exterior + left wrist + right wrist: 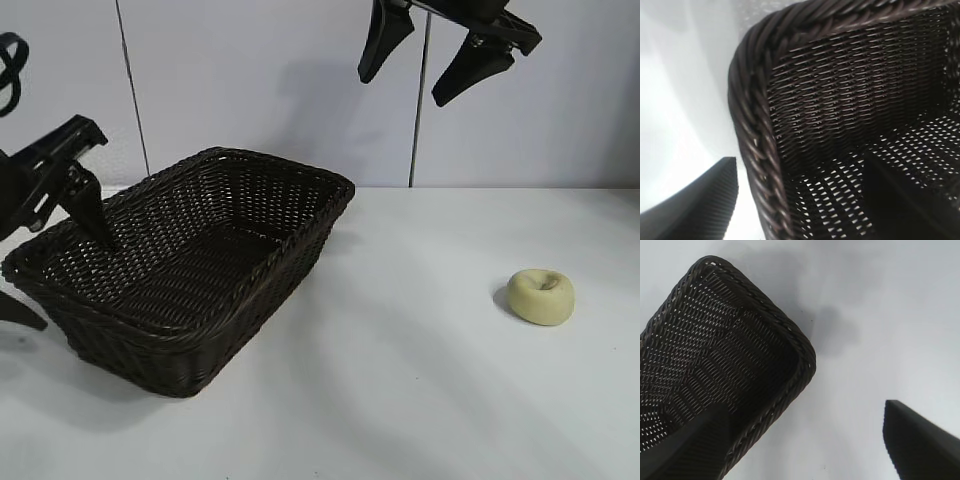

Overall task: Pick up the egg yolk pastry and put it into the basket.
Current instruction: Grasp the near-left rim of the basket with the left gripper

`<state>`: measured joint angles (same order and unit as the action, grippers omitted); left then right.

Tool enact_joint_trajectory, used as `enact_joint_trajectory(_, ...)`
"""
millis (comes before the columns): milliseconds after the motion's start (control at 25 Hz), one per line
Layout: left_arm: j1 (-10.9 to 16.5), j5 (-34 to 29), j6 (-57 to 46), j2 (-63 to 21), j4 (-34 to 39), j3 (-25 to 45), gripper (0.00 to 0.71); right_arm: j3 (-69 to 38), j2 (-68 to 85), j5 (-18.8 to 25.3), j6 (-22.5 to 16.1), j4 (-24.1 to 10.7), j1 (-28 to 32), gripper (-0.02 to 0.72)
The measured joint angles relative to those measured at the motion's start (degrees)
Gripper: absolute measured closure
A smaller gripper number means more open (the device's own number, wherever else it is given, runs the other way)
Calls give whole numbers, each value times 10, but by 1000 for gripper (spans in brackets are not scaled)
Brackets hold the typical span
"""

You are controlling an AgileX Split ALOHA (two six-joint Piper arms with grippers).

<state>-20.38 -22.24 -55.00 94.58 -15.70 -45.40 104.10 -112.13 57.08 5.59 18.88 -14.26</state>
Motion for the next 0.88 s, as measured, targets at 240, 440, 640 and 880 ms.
enact_joint_trajectory(240, 0, 16, 1, 12, 0, 0, 225, 0, 0, 0, 0, 0, 0, 101)
enact_joint_trajectory(440, 0, 16, 1, 23, 0, 0, 350, 0, 0, 0, 0, 0, 0, 101)
enact_joint_trajectory(640, 0, 15, 1, 23, -1, 0, 496, 0, 0, 0, 0, 0, 0, 101)
enact_joint_trajectory(880, 0, 13, -2, 23, -3, 0, 609, 0, 0, 0, 0, 0, 0, 101)
